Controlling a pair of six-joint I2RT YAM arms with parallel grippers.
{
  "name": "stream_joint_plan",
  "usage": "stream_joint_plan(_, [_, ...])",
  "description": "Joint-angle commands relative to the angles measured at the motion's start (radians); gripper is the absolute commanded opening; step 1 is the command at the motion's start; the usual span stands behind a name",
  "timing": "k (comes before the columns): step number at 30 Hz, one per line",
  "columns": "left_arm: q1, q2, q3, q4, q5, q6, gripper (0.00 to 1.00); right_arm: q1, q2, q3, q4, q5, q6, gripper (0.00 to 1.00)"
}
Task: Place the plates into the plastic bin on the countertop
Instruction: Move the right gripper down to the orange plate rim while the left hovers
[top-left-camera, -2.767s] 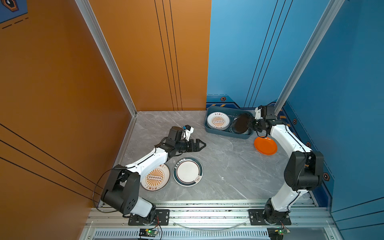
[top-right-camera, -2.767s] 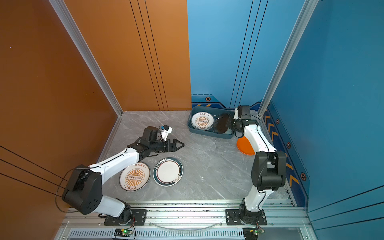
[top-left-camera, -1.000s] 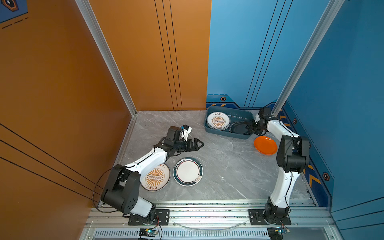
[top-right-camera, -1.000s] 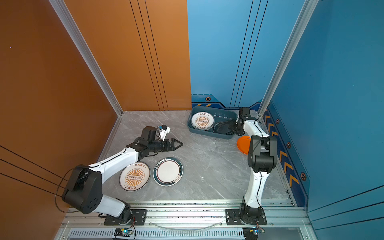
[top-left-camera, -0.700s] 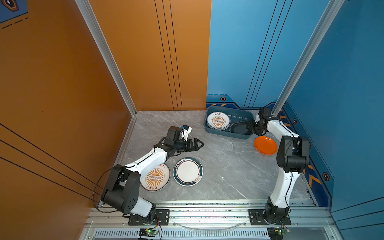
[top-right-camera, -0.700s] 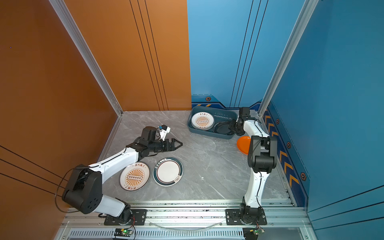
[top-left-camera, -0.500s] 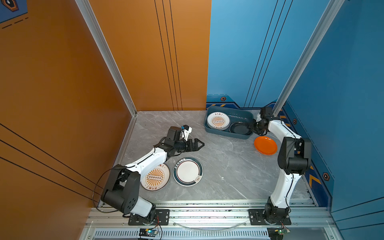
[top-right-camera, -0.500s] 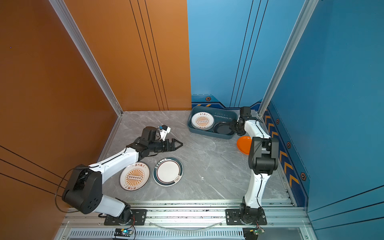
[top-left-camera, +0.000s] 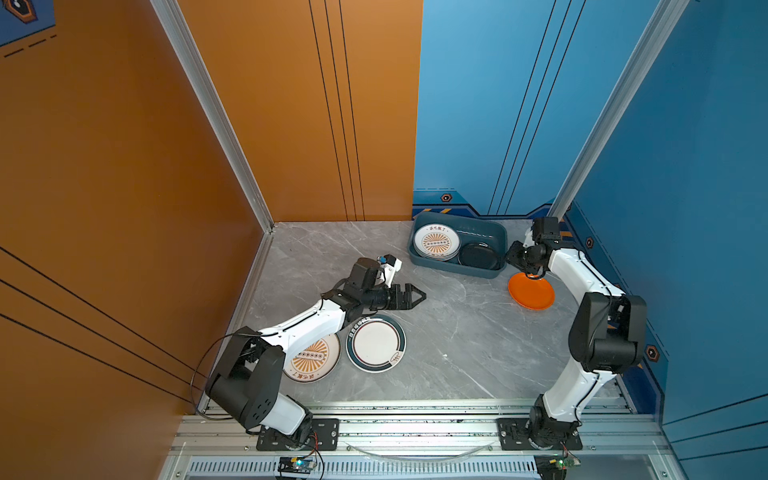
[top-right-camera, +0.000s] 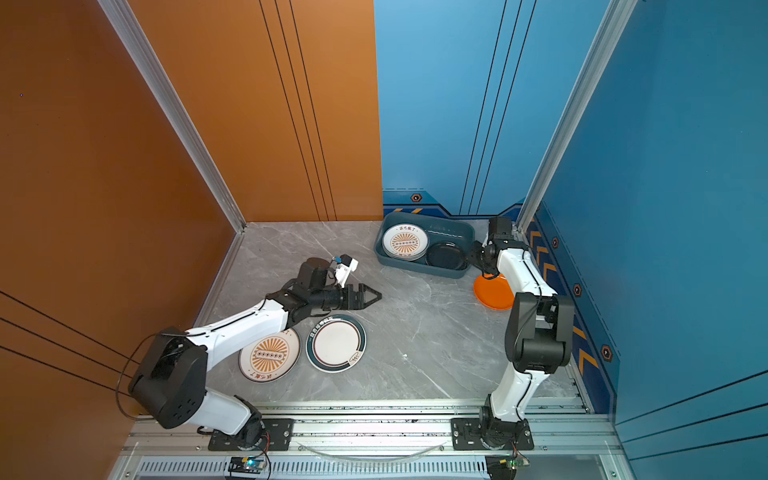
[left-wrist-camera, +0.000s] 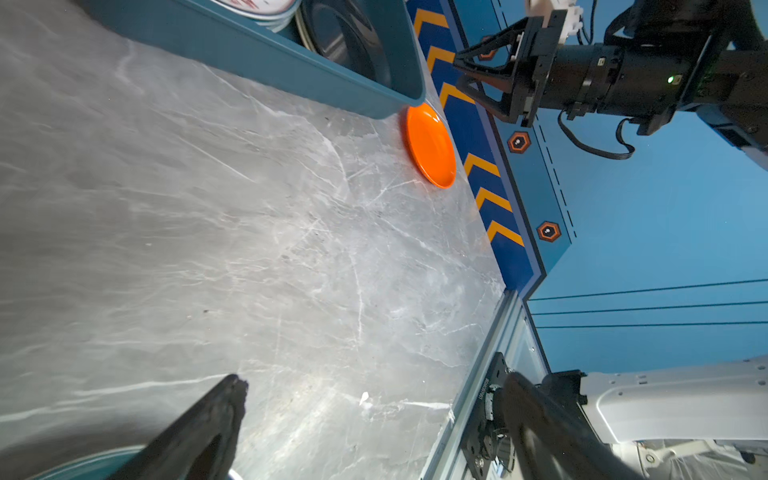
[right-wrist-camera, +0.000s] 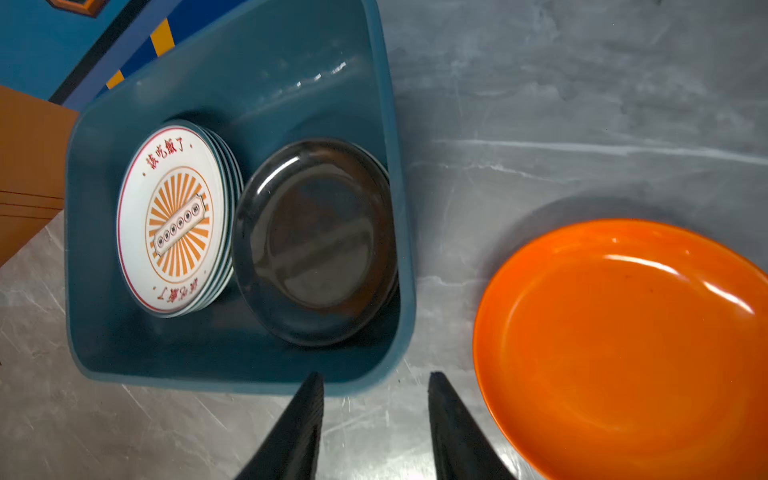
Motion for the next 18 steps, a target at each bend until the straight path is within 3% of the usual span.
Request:
stream_joint_plan(1, [-0.058,0.06,0.062,0.023,-0.027,-0.012,0.98,-0.023,-0.116,-0.111,0.033,0.045,-0.019,0.45])
stream_joint_plan(6, [-0.095,0.14,0.139,0.027,-0.017,-0.019,0.98,-0.109,-0.284,-0.32,0.077,0.051,-0.025,0.46])
stream_joint_plan(12, [-0.109,0.235,0.219,0.037,0.012,-0.03,0.98,-0.298,-0.444,-0.561,0.175,-0.085,0.014,0.47])
stream_joint_plan(18, [-0.124,0.299,0.289,0.037,0.033,-0.039,0.98,-0.4,-0.461,-0.724,0.335,-0.205,0.095,0.47])
